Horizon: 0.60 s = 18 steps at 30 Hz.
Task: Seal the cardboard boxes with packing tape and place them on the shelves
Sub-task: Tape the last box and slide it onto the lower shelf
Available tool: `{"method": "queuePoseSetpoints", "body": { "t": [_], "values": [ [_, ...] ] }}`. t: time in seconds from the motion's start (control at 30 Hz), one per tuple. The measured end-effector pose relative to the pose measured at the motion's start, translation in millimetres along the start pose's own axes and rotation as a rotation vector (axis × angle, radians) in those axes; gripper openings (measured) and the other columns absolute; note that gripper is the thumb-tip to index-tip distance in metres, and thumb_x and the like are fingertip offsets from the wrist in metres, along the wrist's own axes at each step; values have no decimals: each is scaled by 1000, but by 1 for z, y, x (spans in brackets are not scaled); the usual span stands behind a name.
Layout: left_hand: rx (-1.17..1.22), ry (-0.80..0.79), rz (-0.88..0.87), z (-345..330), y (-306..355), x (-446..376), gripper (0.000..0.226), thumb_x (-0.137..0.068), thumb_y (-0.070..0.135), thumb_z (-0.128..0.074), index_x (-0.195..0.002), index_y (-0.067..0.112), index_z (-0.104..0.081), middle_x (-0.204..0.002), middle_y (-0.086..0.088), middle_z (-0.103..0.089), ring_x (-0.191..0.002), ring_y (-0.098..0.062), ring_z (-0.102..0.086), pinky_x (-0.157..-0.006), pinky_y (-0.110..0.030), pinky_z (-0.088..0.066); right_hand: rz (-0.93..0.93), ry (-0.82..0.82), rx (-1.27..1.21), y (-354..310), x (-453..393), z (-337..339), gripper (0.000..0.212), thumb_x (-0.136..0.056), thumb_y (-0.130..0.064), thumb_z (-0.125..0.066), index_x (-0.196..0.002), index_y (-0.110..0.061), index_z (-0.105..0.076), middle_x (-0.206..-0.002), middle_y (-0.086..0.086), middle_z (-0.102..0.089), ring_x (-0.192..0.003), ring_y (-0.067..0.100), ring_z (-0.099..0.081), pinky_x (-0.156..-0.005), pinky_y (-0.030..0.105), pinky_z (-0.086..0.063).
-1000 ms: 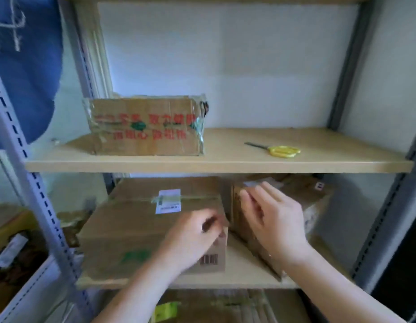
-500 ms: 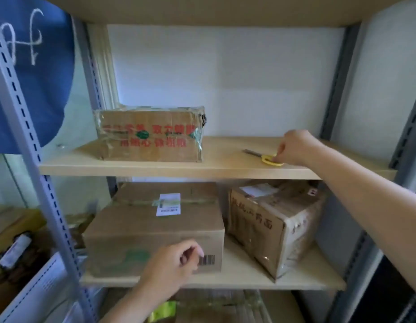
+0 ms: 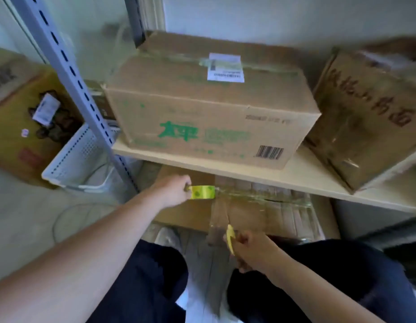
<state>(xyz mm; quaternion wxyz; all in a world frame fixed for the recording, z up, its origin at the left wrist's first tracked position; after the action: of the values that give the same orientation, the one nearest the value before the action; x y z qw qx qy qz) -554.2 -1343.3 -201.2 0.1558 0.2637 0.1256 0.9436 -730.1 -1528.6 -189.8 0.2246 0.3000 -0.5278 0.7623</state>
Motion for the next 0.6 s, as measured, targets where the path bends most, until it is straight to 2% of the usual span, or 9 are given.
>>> {"method": "queuePoseSetpoints", "body": {
  "t": [0.07, 0.1, 0.17, 0.23, 0.33, 0.43, 0.53, 0.6],
  "values": [
    [41, 58, -9, -6, 2, -29, 44, -100, 46, -47, -137, 23, -47, -132, -2, -58, -112, -25, -59, -93, -38, -50, -68, 61, -179, 8, -40, -13, 27, -97, -35, -60, -78, -16, -60, -61, 1, -60, -45, 11, -53, -46, 24, -47],
    [98, 29, -3, -13, 3, -42, 51, -100, 49, -45, -143, 23, -41, -138, -3, -54, -117, -26, -57, -95, -37, -48, -77, 79, -195, 9, -54, -18, 28, -97, -37, -59, -79, -16, -60, -60, 1, -61, -45, 12, -54, -47, 26, -47],
    [275, -118, 25, -33, 6, -63, 60, -99, 53, -46, -150, 24, -32, -146, -5, -48, -122, -29, -54, -97, -37, -44, -73, 80, -187, 4, -71, -32, 29, -98, -38, -56, -79, -16, -60, -61, 1, -62, -46, 13, -54, -54, 30, -50],
    [373, -222, -5, -44, 10, -79, 61, -99, 47, -53, -151, 21, -35, -148, -10, -46, -123, -28, -52, -94, -31, -43, -88, 71, -239, -4, -77, -45, 32, -97, -41, -55, -80, -15, -61, -63, 3, -60, -47, 14, -53, -63, 36, -53],
    [426, -233, -60, -40, 12, -91, 50, -97, 34, -60, -143, 20, -47, -133, -11, -57, -105, -23, -59, -81, -28, -46, -168, 57, -320, -9, -79, -55, 40, -94, -54, -54, -80, -17, -60, -66, 5, -54, -53, 15, -51, -66, 35, -52],
    [253, -221, -97, -41, 6, -98, 37, -97, 31, -61, -131, 17, -57, -109, -5, -63, -88, -20, -58, -75, -27, -41, -208, 40, -309, -14, -77, -60, 52, -90, -64, -51, -65, -22, -68, -70, 6, -53, -62, 19, -51, -67, 36, -53],
    [103, -262, -110, -49, -1, -103, 27, -97, 29, -59, -121, 16, -61, -109, -7, -68, -81, -19, -58, -71, -28, -39, -172, 33, -275, -18, -77, -61, 52, -92, -62, -50, -48, -43, -68, -66, 4, -51, -61, 18, -51, -63, 34, -55],
    [79, -278, -125, -46, -2, -101, 21, -98, 30, -58, -114, 17, -63, -99, -6, -73, -77, -18, -63, -71, -30, -42, -156, 51, -215, -20, -79, -57, 52, -91, -64, -50, -48, -39, -69, -65, 4, -52, -58, 16, -52, -63, 35, -57]
  ]
}}
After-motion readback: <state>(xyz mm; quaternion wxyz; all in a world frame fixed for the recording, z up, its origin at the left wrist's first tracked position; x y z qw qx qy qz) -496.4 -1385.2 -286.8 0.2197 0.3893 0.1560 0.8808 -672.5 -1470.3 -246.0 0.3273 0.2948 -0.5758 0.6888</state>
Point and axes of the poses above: each hand's wrist, its own x-axis away from the middle knuckle, its own z-axis out of the back of the hand, y = z × x, the point moved 4 cm from there along -x, towards the middle knuckle
